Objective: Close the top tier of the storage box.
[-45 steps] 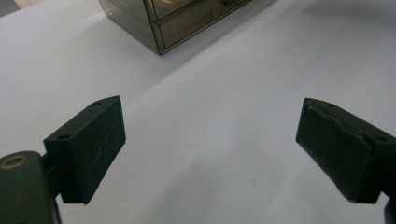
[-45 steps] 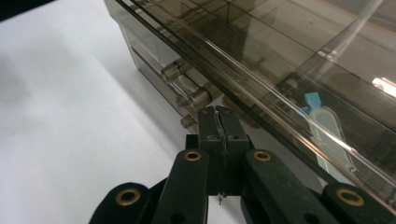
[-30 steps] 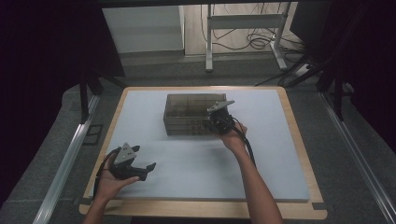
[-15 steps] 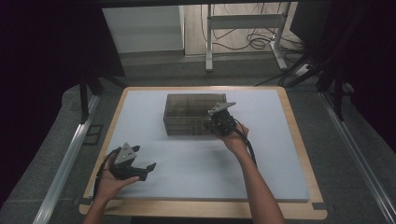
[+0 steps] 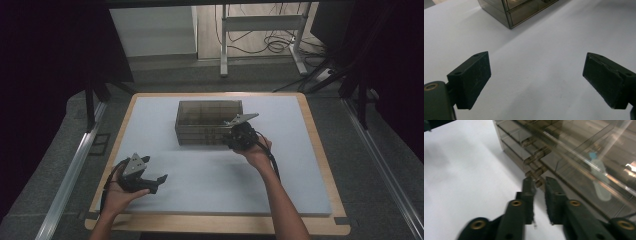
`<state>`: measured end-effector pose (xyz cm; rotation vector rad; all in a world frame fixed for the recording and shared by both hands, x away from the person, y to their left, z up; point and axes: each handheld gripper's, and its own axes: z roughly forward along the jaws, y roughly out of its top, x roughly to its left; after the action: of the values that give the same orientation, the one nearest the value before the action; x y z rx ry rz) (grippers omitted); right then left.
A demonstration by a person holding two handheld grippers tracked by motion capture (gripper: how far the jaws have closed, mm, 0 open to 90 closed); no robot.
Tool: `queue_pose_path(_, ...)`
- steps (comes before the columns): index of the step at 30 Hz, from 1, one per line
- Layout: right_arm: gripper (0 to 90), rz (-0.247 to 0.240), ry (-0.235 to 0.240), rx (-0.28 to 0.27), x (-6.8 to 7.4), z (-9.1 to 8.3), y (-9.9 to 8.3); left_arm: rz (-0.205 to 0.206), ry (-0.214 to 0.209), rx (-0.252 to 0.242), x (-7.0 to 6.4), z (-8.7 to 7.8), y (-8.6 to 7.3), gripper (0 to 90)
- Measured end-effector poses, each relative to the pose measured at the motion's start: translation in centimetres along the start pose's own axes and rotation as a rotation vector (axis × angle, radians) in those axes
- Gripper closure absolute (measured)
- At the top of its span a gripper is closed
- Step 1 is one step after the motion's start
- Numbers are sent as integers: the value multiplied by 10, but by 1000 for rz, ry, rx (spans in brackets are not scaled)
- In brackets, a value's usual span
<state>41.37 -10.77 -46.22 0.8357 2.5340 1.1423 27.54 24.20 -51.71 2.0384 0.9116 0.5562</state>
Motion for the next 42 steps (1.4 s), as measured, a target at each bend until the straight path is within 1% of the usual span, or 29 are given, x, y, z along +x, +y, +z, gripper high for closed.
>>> queue_pose_path(3, 678, -4, 7, 1, 1, -4, -5, -3, 0, 1, 0, 0, 0, 81)
queue_pose_path(6, 637, 0, 0, 3, 2, -9, -12, -3, -1, 1, -1, 1, 0, 81)
queue_pose_path(11, 603, 11, -10, 7, 0, -18, -26, 0, -5, 0, -2, 2, 1, 81)
queue_pose_path(13, 599, 12, -14, 6, -2, -21, -31, 1, -5, 2, -3, 2, 1, 81)
queue_pose_path(18, 584, 36, -25, 2, -7, -29, -47, -1, -3, 6, -3, 3, 1, 80)
queue_pose_path(22, 573, 41, -32, 7, -10, -35, -61, 0, -1, 8, -3, 3, 1, 80)
queue_pose_path(29, 551, 53, -43, 13, -13, -45, -85, 5, 1, 13, -4, 5, 0, 80)
queue_pose_path(32, 538, 66, -45, 15, -14, -48, -94, 8, 1, 21, -4, 6, 0, 80)
queue_pose_path(37, 532, 86, -52, 4, -15, -53, -105, 10, 0, 18, -5, 8, 0, 80)
queue_pose_path(42, 526, 90, -56, 1, -16, -56, -108, 13, 0, 19, -6, 8, 0, 80)
